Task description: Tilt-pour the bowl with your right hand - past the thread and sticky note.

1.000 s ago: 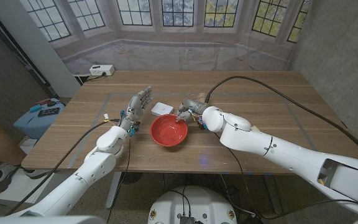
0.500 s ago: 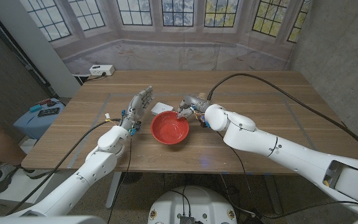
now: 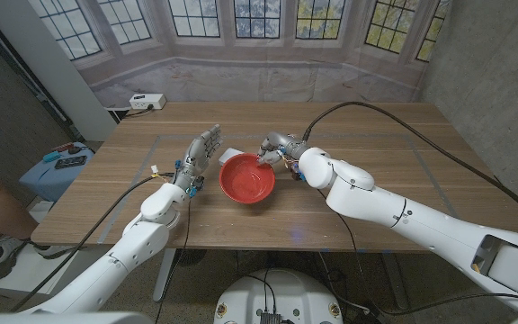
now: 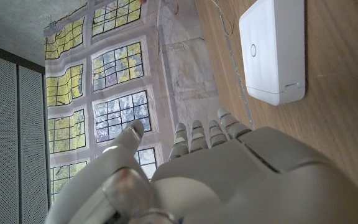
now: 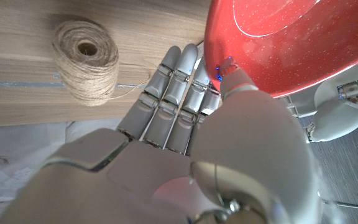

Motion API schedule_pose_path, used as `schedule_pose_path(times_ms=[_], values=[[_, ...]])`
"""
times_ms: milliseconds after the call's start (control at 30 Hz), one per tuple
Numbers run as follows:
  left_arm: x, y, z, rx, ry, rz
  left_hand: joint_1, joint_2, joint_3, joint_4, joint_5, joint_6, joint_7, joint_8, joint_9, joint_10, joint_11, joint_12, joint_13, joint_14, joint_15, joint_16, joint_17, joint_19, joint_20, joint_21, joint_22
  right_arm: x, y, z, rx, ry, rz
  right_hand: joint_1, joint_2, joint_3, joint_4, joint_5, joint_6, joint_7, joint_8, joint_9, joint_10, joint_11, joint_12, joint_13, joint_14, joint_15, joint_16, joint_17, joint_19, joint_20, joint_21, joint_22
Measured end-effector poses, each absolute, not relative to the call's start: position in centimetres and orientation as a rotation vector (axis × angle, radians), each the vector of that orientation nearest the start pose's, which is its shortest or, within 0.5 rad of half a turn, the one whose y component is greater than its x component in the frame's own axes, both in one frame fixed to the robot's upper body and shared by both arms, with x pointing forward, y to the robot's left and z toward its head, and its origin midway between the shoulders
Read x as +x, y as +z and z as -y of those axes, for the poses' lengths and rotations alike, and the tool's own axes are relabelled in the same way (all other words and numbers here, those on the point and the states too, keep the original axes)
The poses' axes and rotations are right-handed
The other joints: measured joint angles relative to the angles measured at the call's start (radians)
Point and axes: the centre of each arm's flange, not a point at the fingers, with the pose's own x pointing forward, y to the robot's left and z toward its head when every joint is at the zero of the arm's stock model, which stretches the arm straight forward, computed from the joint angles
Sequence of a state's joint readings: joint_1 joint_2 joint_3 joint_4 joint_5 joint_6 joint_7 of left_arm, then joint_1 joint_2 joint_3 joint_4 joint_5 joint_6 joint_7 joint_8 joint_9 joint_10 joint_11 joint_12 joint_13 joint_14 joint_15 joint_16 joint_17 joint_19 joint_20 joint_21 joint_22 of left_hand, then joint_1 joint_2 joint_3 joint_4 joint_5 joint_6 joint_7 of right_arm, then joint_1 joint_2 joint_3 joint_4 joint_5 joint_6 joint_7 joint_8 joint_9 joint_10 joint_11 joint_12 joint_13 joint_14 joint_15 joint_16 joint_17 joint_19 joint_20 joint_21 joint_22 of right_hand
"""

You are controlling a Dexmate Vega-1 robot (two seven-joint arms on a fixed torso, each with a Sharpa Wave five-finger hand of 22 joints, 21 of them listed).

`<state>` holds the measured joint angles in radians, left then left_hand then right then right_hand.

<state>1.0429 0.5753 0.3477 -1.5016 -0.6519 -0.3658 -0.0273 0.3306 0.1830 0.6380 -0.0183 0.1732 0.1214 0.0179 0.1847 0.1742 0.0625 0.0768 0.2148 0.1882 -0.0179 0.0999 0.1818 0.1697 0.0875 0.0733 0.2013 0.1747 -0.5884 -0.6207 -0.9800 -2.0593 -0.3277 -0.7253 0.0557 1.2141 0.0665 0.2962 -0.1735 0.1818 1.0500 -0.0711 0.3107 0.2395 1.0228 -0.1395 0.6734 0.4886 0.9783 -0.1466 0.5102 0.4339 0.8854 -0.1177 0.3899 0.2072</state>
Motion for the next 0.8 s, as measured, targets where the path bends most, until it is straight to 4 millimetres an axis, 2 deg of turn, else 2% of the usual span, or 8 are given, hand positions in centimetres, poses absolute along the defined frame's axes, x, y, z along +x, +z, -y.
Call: schedule_pose_path(times_ms=[800], values=[[59.5, -6.8, -28.2, -0.039, -0.260, 0.645, 0.008, 0.000, -0.002, -0.002, 0.000, 0.000, 0.000, 0.000, 0.000, 0.000, 0.000, 0.000, 0.000, 0.000, 0.000, 0.000, -0.002, 0.000, 0.000, 0.000, 0.000, 54.4, 1.5, 4.5, -1.186, 0.188, 0.555, 0.009, -0.002, -0.004, 0.004, -0.001, 0.003, -0.003, -0.006, -0.001, 0.000, 0.000, -0.001, 0.006, 0.007, -0.004, -0.015, 0.010, 0.000, 0.000, 0.012, 0.000]])
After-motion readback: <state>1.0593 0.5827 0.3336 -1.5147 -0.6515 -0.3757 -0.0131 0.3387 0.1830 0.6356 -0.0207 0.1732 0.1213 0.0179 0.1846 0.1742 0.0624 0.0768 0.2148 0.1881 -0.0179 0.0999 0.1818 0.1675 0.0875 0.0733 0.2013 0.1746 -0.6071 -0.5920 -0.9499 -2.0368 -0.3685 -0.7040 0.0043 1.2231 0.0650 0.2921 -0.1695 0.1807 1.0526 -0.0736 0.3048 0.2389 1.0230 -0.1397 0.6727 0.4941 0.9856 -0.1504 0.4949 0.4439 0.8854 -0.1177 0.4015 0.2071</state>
